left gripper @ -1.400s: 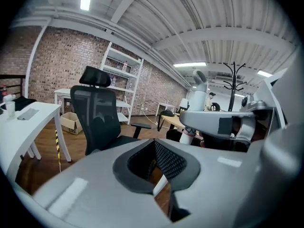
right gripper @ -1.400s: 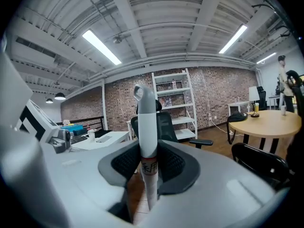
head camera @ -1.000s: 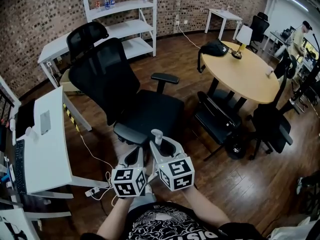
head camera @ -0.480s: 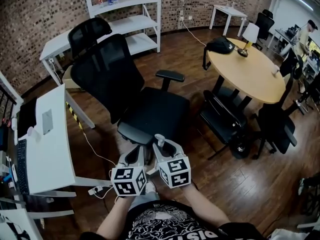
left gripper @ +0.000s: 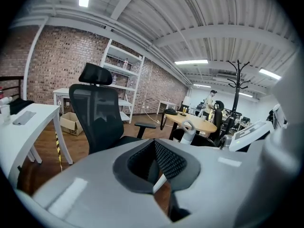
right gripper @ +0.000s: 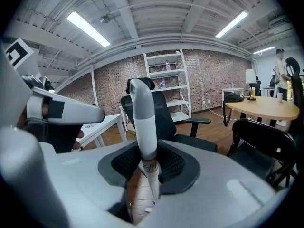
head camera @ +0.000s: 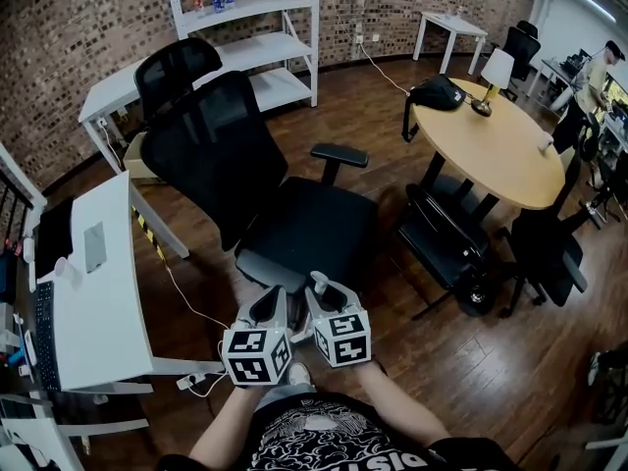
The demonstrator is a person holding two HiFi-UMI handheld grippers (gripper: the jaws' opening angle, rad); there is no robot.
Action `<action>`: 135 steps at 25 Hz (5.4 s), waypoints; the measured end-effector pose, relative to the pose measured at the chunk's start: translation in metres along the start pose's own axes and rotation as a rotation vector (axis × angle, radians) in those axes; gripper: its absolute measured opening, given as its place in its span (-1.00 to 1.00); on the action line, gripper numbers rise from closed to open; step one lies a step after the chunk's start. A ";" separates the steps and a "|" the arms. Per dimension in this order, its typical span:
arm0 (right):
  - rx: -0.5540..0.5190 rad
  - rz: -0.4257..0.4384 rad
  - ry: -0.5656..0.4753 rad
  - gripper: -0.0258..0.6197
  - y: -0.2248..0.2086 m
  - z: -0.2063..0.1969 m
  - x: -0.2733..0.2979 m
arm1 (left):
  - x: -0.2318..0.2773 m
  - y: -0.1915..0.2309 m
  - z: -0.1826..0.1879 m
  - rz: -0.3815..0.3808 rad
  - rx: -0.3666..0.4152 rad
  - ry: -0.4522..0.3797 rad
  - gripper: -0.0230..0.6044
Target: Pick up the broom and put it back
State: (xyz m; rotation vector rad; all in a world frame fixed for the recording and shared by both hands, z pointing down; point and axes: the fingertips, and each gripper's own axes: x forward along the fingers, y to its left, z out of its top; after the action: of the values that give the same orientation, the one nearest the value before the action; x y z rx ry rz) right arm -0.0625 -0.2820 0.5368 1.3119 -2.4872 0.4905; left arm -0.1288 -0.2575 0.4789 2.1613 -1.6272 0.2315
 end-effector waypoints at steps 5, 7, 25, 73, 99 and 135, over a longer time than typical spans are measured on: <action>0.006 -0.009 0.031 -0.61 -0.003 -0.011 0.018 | 0.009 0.011 0.005 -0.005 0.004 -0.002 -0.91; 0.008 -0.015 0.041 -0.61 -0.005 -0.015 0.024 | 0.011 0.015 0.007 -0.006 0.004 -0.003 -0.91; 0.050 -0.088 0.020 -0.61 -0.028 -0.016 0.063 | 0.044 0.020 0.008 -0.089 0.039 0.037 -0.91; 0.072 -0.155 0.068 -0.57 -0.088 -0.011 0.119 | 0.088 0.034 0.022 -0.103 0.051 0.060 -0.91; -0.002 -0.080 -0.100 -0.92 -0.019 0.038 0.006 | 0.028 -0.008 0.006 -0.075 0.022 -0.001 -0.91; -0.088 0.110 -0.218 -0.92 0.059 0.006 -0.182 | -0.121 -0.113 -0.046 0.009 0.040 -0.107 -0.91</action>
State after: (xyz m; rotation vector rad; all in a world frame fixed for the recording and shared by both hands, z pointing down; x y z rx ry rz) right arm -0.0129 -0.1197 0.4492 1.2602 -2.7350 0.2704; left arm -0.0523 -0.1070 0.4481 2.2312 -1.7037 0.1544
